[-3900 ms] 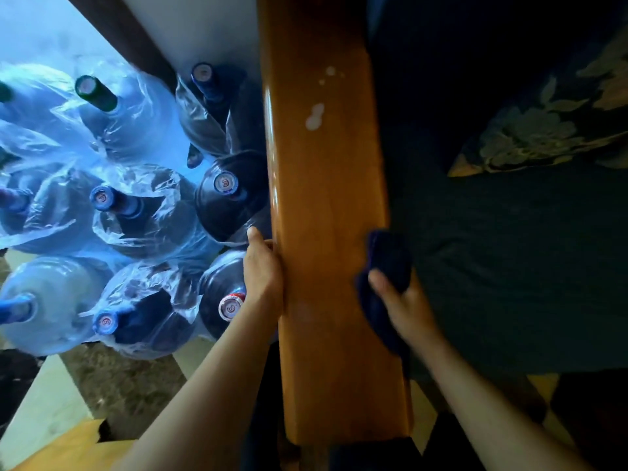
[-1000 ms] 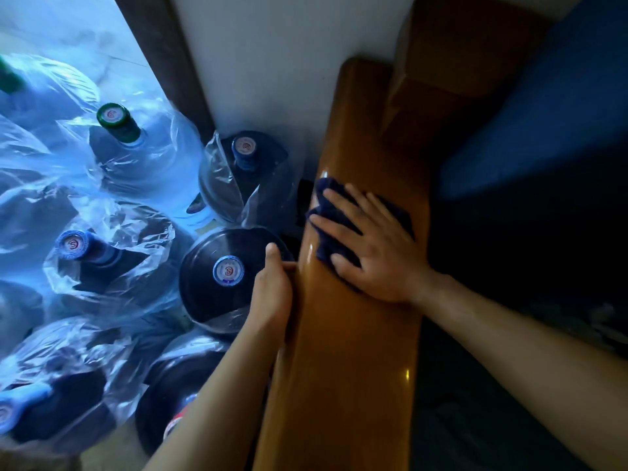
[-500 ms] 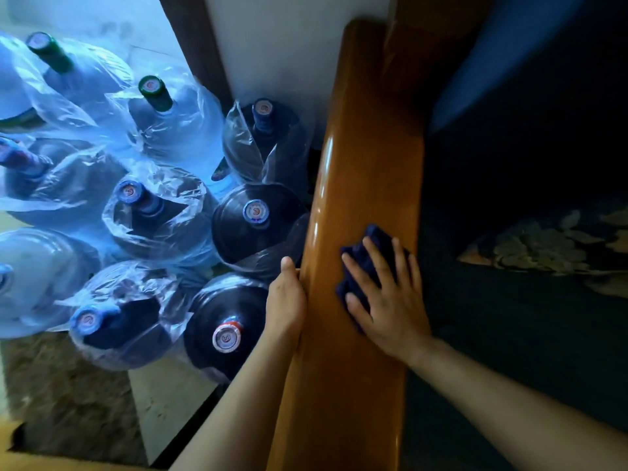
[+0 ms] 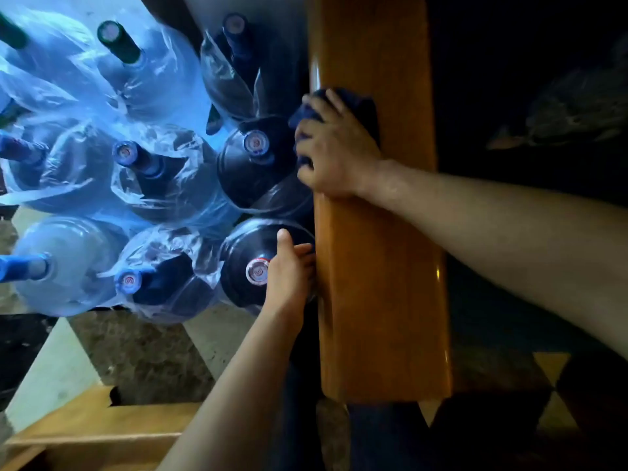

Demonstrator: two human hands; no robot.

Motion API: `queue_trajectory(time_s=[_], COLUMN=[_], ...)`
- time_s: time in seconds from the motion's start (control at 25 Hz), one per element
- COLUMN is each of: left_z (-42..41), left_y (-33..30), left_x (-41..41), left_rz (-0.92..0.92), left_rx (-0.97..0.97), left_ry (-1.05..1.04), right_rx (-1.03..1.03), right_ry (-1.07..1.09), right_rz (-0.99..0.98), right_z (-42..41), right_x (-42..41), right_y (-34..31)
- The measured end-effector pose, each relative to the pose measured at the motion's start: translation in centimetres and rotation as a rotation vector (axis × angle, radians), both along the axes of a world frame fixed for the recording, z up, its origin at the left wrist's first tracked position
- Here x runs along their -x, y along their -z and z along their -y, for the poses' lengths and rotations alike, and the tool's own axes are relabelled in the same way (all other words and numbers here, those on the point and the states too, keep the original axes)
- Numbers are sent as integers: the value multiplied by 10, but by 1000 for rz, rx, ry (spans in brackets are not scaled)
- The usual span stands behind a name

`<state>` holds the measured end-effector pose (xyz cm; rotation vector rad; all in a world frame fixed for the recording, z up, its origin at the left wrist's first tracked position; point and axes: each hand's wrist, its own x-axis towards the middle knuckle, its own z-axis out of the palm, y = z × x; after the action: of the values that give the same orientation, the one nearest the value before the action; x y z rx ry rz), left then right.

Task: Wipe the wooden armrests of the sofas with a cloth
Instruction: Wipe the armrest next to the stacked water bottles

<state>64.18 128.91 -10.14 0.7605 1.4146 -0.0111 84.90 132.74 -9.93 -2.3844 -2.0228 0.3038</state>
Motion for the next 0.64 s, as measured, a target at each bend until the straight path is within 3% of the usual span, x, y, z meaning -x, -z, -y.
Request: queue_trajectory(time_s=[0.12, 0.24, 0.4, 0.52, 0.64], left_z=[17, 50, 91, 124, 168], left_y=[-10, -17, -40, -66, -102], left_x=[13, 45, 95, 115, 98], left_rz=[-49, -171, -196, -138, 38], left_rx=[105, 161, 421, 442, 455], left_ry=[-113, -32, 31, 39, 34], right_rx=[95, 105, 170, 13, -205], right_ry=[-164, -246, -283, -99, 155], right_rz=[-129, -230, -296, -431, -493], right_z=[99, 185, 248, 277, 317], right_x=[95, 174, 232, 247, 230], right_y=[-8, -10, -20, -40, -75])
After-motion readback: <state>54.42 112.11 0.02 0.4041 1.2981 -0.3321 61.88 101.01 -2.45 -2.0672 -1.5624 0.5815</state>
